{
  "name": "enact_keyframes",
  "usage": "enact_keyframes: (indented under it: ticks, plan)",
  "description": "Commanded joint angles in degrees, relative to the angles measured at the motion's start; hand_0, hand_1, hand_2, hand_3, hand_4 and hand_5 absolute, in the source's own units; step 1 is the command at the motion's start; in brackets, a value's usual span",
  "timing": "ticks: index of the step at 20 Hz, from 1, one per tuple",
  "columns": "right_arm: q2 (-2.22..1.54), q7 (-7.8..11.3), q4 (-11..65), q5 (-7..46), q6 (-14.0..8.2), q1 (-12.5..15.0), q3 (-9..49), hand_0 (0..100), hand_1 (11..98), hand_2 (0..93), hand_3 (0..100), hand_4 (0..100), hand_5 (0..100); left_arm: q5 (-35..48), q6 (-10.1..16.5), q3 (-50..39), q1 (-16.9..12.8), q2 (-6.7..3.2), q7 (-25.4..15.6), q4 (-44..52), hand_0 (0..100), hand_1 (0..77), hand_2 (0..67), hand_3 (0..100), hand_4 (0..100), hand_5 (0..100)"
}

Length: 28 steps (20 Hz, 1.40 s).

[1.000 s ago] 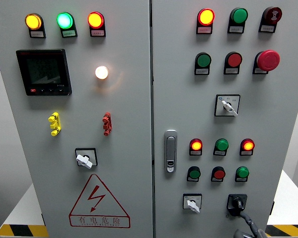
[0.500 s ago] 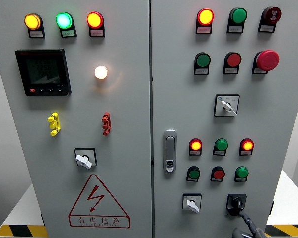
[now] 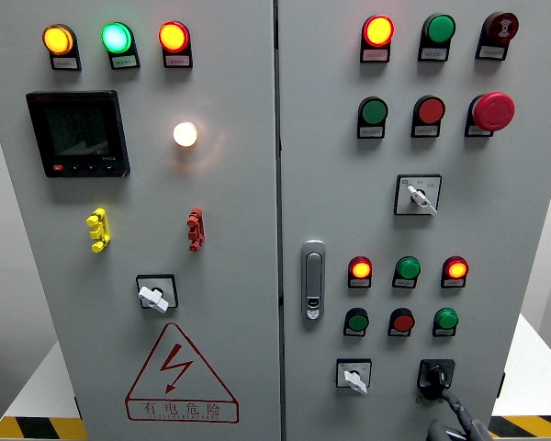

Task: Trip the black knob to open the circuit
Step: 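Grip the black knob with the right hand and twist it, then release the black knob and pull the right hand back down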

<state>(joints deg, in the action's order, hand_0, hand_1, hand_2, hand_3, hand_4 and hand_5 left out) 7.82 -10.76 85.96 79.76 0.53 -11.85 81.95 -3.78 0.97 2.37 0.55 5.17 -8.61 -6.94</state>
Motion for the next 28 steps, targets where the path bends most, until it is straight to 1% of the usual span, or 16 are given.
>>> enact_keyframes:
  ticks: [1,3,9,10,11,12,15,16,17,18,19,20,21,24,25,28]
  plan:
    - [0.0,-0.31,0.1,-0.8,0.0,0.0,-0.3,100,61.1,4.7,89,100,100,0.0,0.0,0.0,0.0,-0.07,0.0,0.0,0,3.0,12.9,21,7,1]
    - [0.0,-0.4,0.1,-1.1,-0.3,-0.1,-0.4,100,60.6,4.7,89,100,100,0.0,0.0,0.0,0.1,0.02,0.0,0.0,0,3.0,12.9,21,7,1]
    - [0.0,-0.58,0.1,-1.2,-0.4,-0.5,-0.6,100,60.6,4.7,89,100,100,0.0,0.0,0.0,0.0,0.02,0.0,0.0,0,3.0,12.9,21,7,1]
    - [0.09,-0.58,0.1,-1.1,-0.4,-0.5,-0.6,100,59.9,4.7,89,100,100,0.0,0.0,0.0,0.0,0.02,0.0,0.0,0,3.0,12.9,21,7,1]
    - [0.09,-0.66,0.1,-1.2,-0.4,-0.6,-0.6,100,59.8,4.7,89,100,100,0.0,0.0,0.0,0.0,-0.07,0.0,0.0,0,3.0,12.9,21,7,1]
    - [0.0,-0.93,0.1,-1.2,-0.4,-0.6,-0.6,100,59.8,4.7,89,100,100,0.0,0.0,0.0,0.0,0.02,0.0,0.0,0,3.0,12.9,21,7,1]
    - [0.0,-1.19,0.1,-2.2,-0.4,-0.7,-0.9,100,59.0,4.7,90,100,100,0.0,0.0,0.0,0.0,0.02,0.0,0.0,0,3.0,12.9,21,7,1]
    - [0.09,-1.45,0.1,-2.5,-0.4,-0.8,-1.0,100,58.9,4.7,90,100,100,0.0,0.0,0.0,0.0,0.02,0.0,0.0,0,3.0,12.9,21,7,1]
    - [0.09,-1.8,0.2,-2.8,-0.4,-0.8,-1.0,100,58.7,4.7,90,100,100,0.0,0.0,0.0,0.0,0.02,0.0,0.0,0,3.0,12.9,21,7,1]
    - [0.0,-2.07,0.3,-3.1,-0.5,-0.8,-1.0,100,58.6,4.8,90,100,100,0.0,0.0,0.0,0.0,0.02,0.0,0.0,0,3.0,12.9,21,7,1]
    - [0.0,-2.07,0.3,-3.2,-0.6,-0.8,-1.0,100,58.0,4.8,90,100,100,0.0,0.0,0.0,0.0,-0.07,0.0,0.0,0,3.0,12.9,21,7,1]
    - [0.09,-2.07,0.3,-3.2,-0.7,-0.8,-1.1,100,56.9,4.8,90,100,100,0.0,0.0,0.0,0.0,0.02,0.0,0.0,0,3.0,12.9,21,7,1]
    - [0.0,-2.07,0.3,-3.2,-0.8,-0.8,-1.2,100,56.9,4.8,90,100,100,0.0,0.0,0.0,0.0,-0.07,0.0,0.0,0,3.0,12.9,21,7,1]
    - [0.0,-2.07,0.3,-3.2,-0.8,-0.8,-1.2,100,56.9,4.8,90,100,100,0.0,0.0,0.0,0.0,0.02,0.0,0.0,0,2.9,12.9,21,7,1]
    - [0.09,-2.07,0.3,-3.2,-0.8,-0.8,-1.3,100,56.7,4.8,90,100,100,0.0,0.0,0.0,0.1,0.02,0.0,0.0,0,2.9,12.9,21,7,1]
    - [0.09,-1.9,0.3,-3.1,-1.0,-0.7,-1.2,100,56.1,4.8,91,100,100,0.0,0.0,0.0,0.1,0.02,0.0,0.0,0,2.9,12.9,21,7,1]
